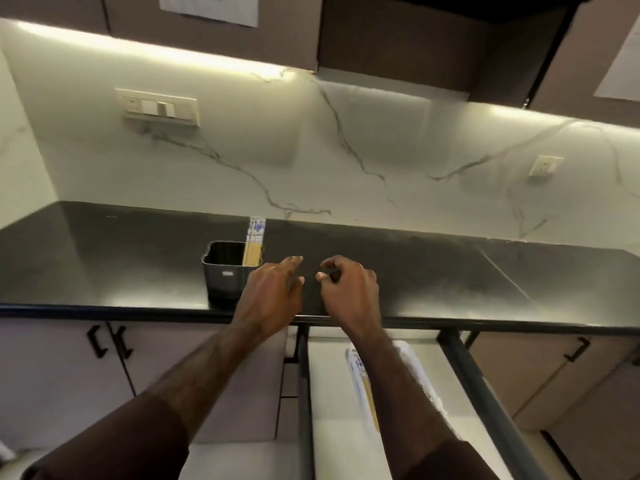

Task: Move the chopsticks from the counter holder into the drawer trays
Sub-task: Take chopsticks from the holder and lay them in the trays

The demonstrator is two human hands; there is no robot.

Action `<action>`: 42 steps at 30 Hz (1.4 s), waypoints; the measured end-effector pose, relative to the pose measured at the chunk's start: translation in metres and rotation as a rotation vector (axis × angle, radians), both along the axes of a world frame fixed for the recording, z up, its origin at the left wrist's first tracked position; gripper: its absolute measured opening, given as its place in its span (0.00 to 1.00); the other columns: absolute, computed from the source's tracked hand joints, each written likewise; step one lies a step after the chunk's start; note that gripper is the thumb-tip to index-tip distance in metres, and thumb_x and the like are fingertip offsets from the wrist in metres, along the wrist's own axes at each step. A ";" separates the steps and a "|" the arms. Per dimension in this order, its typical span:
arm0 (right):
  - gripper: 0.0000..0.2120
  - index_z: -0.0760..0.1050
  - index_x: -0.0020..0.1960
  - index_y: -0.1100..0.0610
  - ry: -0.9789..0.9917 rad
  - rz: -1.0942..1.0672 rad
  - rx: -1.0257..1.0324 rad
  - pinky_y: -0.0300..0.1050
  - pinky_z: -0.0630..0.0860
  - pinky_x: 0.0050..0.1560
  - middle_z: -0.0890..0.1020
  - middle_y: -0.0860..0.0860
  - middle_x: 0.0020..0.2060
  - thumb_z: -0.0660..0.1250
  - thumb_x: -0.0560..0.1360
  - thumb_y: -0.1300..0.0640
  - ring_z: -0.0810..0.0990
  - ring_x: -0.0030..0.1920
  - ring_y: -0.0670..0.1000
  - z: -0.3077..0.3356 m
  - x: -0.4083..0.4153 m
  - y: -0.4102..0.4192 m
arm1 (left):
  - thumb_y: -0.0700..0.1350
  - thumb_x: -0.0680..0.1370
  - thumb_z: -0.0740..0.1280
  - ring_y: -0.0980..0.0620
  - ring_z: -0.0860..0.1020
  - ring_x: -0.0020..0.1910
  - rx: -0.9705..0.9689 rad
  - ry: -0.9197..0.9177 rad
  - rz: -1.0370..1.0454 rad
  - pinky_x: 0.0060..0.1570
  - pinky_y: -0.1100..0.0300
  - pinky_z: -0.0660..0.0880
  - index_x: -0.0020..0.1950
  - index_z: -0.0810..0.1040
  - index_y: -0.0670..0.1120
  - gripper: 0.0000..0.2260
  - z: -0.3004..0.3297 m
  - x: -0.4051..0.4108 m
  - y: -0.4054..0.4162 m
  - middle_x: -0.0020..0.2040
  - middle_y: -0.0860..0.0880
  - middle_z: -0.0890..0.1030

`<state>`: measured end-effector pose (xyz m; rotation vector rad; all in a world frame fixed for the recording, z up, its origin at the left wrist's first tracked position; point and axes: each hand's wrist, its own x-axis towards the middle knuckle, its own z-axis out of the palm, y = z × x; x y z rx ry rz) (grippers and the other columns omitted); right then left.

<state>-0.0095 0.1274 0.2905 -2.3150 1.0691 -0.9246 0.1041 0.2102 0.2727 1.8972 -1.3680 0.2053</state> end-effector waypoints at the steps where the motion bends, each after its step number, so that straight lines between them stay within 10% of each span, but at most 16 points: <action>1: 0.10 0.80 0.56 0.51 -0.004 0.009 0.004 0.22 0.59 0.39 0.85 0.45 0.48 0.68 0.75 0.52 0.75 0.41 0.39 0.001 0.019 0.007 | 0.43 0.78 0.66 0.46 0.81 0.55 0.005 0.018 0.002 0.57 0.56 0.74 0.69 0.72 0.42 0.19 0.001 0.019 0.009 0.57 0.42 0.82; 8: 0.12 0.79 0.59 0.52 0.028 0.071 0.039 0.21 0.65 0.31 0.85 0.47 0.51 0.69 0.76 0.55 0.77 0.39 0.37 -0.006 0.127 0.038 | 0.41 0.77 0.67 0.46 0.81 0.53 0.010 0.036 0.029 0.49 0.61 0.78 0.67 0.74 0.43 0.18 0.006 0.127 0.050 0.57 0.43 0.83; 17: 0.13 0.78 0.61 0.53 0.040 0.043 0.085 0.42 0.82 0.48 0.84 0.51 0.53 0.69 0.76 0.55 0.83 0.47 0.45 -0.036 0.212 0.012 | 0.41 0.77 0.67 0.47 0.79 0.58 0.047 0.108 0.020 0.56 0.57 0.76 0.69 0.73 0.45 0.19 -0.024 0.209 0.015 0.61 0.44 0.81; 42: 0.11 0.78 0.59 0.50 0.108 -0.080 0.268 0.24 0.68 0.36 0.84 0.45 0.46 0.66 0.77 0.55 0.75 0.35 0.36 -0.110 0.329 -0.139 | 0.42 0.77 0.67 0.45 0.75 0.65 0.247 0.393 0.026 0.66 0.54 0.69 0.73 0.67 0.45 0.24 -0.100 0.322 -0.172 0.66 0.41 0.77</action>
